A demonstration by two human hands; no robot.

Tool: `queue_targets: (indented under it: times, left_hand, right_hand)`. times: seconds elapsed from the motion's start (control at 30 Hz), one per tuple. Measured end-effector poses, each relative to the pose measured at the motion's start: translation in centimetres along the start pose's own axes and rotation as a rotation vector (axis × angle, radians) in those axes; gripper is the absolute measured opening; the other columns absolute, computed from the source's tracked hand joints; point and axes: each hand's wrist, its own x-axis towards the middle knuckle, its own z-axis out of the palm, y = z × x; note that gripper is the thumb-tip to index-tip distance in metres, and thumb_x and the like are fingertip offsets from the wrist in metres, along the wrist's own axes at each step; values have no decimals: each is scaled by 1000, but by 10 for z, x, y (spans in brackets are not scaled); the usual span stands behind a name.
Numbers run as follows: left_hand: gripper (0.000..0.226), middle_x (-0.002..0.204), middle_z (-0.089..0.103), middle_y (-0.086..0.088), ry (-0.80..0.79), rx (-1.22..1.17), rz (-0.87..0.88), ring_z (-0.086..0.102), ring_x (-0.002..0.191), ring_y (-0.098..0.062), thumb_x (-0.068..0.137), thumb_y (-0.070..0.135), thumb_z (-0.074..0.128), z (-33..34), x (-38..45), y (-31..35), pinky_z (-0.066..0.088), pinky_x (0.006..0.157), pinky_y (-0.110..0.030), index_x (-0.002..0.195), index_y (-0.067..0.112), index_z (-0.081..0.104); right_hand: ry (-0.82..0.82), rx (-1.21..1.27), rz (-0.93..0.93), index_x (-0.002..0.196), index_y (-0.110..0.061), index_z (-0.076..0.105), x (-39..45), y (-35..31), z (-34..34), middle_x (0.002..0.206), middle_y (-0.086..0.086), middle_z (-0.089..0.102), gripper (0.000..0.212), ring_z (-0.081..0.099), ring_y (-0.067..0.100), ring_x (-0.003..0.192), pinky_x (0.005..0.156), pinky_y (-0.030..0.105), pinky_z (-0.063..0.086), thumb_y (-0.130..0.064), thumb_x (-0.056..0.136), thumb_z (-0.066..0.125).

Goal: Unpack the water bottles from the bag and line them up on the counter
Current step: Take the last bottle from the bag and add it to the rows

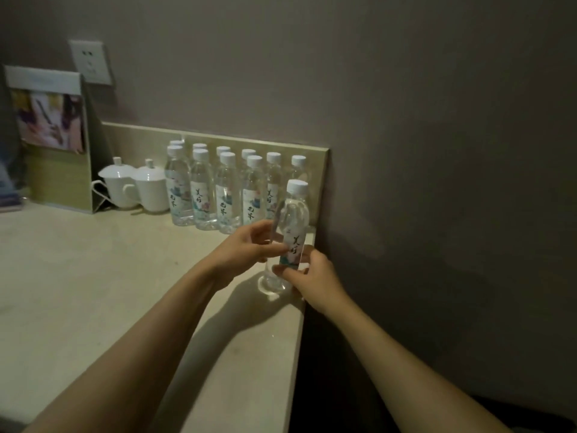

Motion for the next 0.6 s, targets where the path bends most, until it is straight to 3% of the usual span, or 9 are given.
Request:
queue_targets:
  times: [0.07, 0.17, 0.23, 0.37, 0.47, 0.6]
  left_hand:
    - [40, 117, 70, 3, 24, 1, 10, 65, 109, -16, 88, 21, 70, -3, 10, -5, 53, 90, -38, 127, 20, 59]
    - [45, 118, 68, 3, 114, 74, 56, 66, 106, -17, 84, 30, 74, -2, 23, -8, 57, 83, -34, 126, 18, 61]
    - [47, 110, 69, 2, 199, 264, 72, 66, 96, -13, 79, 40, 78, -1, 32, -11, 56, 75, -29, 118, 16, 65]
    - [52, 86, 66, 5, 362, 565, 84, 64, 79, -9, 68, 60, 77, -5, 45, -18, 55, 69, -28, 95, 19, 62]
    - [43, 82, 65, 6, 390, 674, 135, 63, 76, -8, 73, 56, 76, -12, 58, -25, 54, 66, -26, 91, 20, 61]
    - [25, 85, 70, 7, 379, 731, 192, 63, 75, -6, 84, 44, 71, -27, 79, -37, 52, 63, -22, 94, 21, 66]
  right_hand:
    - [59, -27, -11, 113, -24, 55, 9, 4, 3, 95, -16, 60, 41, 66, 16, 97, 87, 40, 57, -33, 79, 77]
    - [130, -16, -11, 112, -22, 56, 22, 8, 6, 91, -18, 59, 41, 66, 15, 97, 83, 33, 57, -32, 78, 78]
    - [173, -51, -12, 112, -21, 59, 31, 8, 10, 95, -11, 63, 42, 65, 13, 95, 78, 27, 54, -32, 77, 79]
    - [214, -107, 11, 104, -21, 56, 51, 8, 19, 104, -3, 67, 36, 66, 17, 95, 81, 38, 59, -33, 78, 78]
    - [267, -125, 28, 118, -18, 55, 69, 8, 30, 116, 1, 65, 44, 65, 20, 106, 84, 41, 59, -31, 81, 75]
    - [349, -143, 72, 115, -15, 53, 92, 3, 40, 115, 5, 63, 43, 65, 23, 104, 82, 42, 59, -30, 81, 75]
